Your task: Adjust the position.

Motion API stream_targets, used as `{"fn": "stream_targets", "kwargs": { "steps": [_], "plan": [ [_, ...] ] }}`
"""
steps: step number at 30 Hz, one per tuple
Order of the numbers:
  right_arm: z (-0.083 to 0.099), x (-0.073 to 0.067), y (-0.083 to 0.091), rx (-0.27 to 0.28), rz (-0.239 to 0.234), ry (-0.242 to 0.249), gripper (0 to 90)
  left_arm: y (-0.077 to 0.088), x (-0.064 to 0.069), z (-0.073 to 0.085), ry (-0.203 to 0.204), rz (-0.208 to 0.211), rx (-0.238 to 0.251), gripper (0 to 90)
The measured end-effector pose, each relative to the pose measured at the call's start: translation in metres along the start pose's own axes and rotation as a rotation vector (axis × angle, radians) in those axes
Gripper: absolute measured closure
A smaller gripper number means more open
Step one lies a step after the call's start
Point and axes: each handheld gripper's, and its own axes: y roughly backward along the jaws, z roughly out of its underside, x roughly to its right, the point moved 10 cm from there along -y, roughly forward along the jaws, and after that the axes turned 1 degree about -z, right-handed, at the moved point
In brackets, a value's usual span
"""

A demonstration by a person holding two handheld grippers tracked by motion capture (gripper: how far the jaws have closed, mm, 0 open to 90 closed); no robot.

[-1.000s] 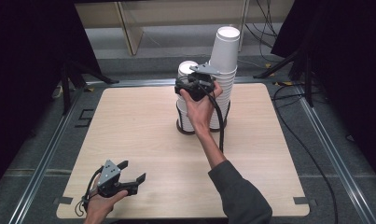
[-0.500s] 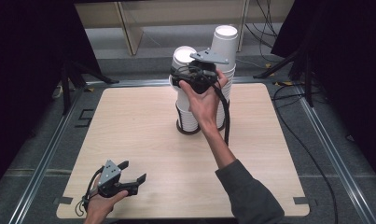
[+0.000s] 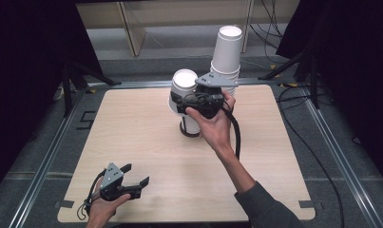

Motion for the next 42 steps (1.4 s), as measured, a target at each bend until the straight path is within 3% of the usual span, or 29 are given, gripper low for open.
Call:
{"fn": "stream_targets", "kwargs": {
  "steps": [2,8,10,11,14,16,19,20,22,24,27,32,33,37,38,39,42],
  "plan": [
    [0.009,-0.002,0.0,-0.012,-0.023,-0.015,20.8,0.0,0.0,-0.001,-0.002,0.001,0.004,14.6],
    [0.03,-0.005,-0.003,-0.026,-0.067,0.005,20.8,-0.004,0.003,-0.006,0.016,0.016,0.035,14.6],
    [0.044,-0.014,-0.005,-0.043,-0.117,-0.032,20.8,-0.007,0.004,-0.01,0.003,0.016,0.041,14.6],
    [0.044,-0.014,-0.005,-0.043,-0.117,-0.032,20.8,-0.007,0.004,-0.01,0.003,0.016,0.041,14.6],
    [0.06,-0.022,-0.008,-0.054,-0.163,-0.029,20.7,-0.016,0.006,-0.02,-0.031,0.033,0.087,14.6],
    [0.07,-0.029,-0.008,-0.069,-0.193,-0.049,20.7,-0.024,0.007,-0.027,-0.031,0.056,0.13,14.6],
    [0.076,-0.033,-0.009,-0.077,-0.208,-0.052,20.7,-0.029,0.009,-0.031,-0.025,0.07,0.152,14.6],
    [0.082,-0.035,-0.011,-0.088,-0.226,-0.044,20.8,-0.032,0.01,-0.034,-0.045,0.072,0.163,14.6],
    [0.084,-0.035,-0.011,-0.091,-0.23,-0.046,20.8,-0.034,0.012,-0.035,-0.052,0.074,0.166,14.6],
    [0.093,-0.038,-0.013,-0.109,-0.238,-0.043,20.7,-0.039,0.017,-0.041,-0.059,0.093,0.201,14.6],
    [0.107,-0.038,-0.015,-0.128,-0.254,-0.035,20.8,-0.045,0.022,-0.043,-0.102,0.103,0.199,14.6],
    [0.118,-0.041,-0.016,-0.144,-0.274,-0.051,20.8,-0.045,0.026,-0.044,-0.114,0.12,0.207,14.5],
    [0.123,-0.043,-0.017,-0.154,-0.285,-0.051,20.8,-0.046,0.028,-0.049,-0.14,0.144,0.251,14.5],
    [0.13,-0.048,-0.017,-0.175,-0.295,-0.066,20.8,-0.046,0.029,-0.048,-0.147,0.148,0.246,14.5],
    [0.13,-0.046,-0.019,-0.162,-0.293,-0.028,20.7,-0.046,0.029,-0.048,-0.148,0.148,0.246,14.5],
    [0.134,-0.048,-0.019,-0.179,-0.295,-0.025,20.8,-0.044,0.027,-0.047,-0.162,0.134,0.226,14.5],
    [0.138,-0.053,-0.019,-0.192,-0.313,-0.045,20.7,-0.044,0.028,-0.048,-0.154,0.136,0.233,14.5]
  ]
}}
